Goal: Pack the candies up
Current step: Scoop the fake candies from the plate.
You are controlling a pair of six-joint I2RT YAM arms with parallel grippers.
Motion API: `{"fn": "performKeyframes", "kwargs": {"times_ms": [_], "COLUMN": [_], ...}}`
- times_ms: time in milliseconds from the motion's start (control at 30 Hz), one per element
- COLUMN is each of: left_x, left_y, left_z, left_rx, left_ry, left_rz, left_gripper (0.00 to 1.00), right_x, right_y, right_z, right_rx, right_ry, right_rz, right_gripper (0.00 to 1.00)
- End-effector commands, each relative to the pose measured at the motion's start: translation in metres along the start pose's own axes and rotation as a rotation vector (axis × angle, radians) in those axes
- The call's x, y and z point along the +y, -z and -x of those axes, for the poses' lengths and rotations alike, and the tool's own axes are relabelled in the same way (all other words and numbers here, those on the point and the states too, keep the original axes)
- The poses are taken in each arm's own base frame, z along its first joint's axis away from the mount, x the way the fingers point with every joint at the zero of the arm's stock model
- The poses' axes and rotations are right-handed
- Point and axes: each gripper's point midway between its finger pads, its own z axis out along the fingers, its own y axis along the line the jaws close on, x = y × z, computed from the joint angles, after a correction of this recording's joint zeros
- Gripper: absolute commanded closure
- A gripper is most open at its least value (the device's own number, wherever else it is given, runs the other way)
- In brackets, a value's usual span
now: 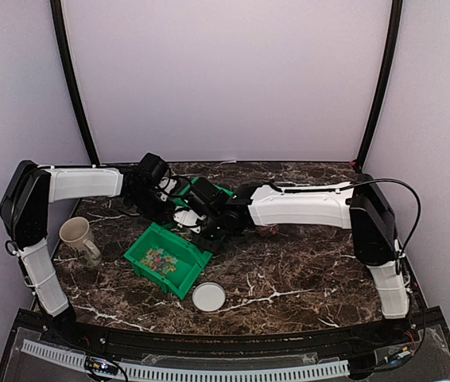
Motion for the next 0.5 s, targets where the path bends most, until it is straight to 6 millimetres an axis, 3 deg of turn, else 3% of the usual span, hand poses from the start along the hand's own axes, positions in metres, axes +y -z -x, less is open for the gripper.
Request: {"fn": "performKeyframes", "kwargs": {"times_ms": [0,233,467], "left_x": [-0.033,-0.033,-0.029], "left_y": [0.047,0.047,0.043], "left_z": [0.060,0.059,0.057], "left_rx": [-0.235,-0.233,-0.221], "left_ry": [0.000,0.003,0.011], "left_rz": [-0.137,-0.138,-0.115], "left_gripper": [1.00,1.00,1.00], "right_x": [0.029,0.008,-0.005], "right_y": [-0.028,-0.017,0.004], "right_z": [-0.003,0.000,-0.015], "right_rx": [-0.074,-0.225,-0.305], "right_ry": [-0.071,-0.187,-0.246], "right_rz": [0.090,0.025,0.005], "right_gripper": [1.00,1.00,1.00]}}
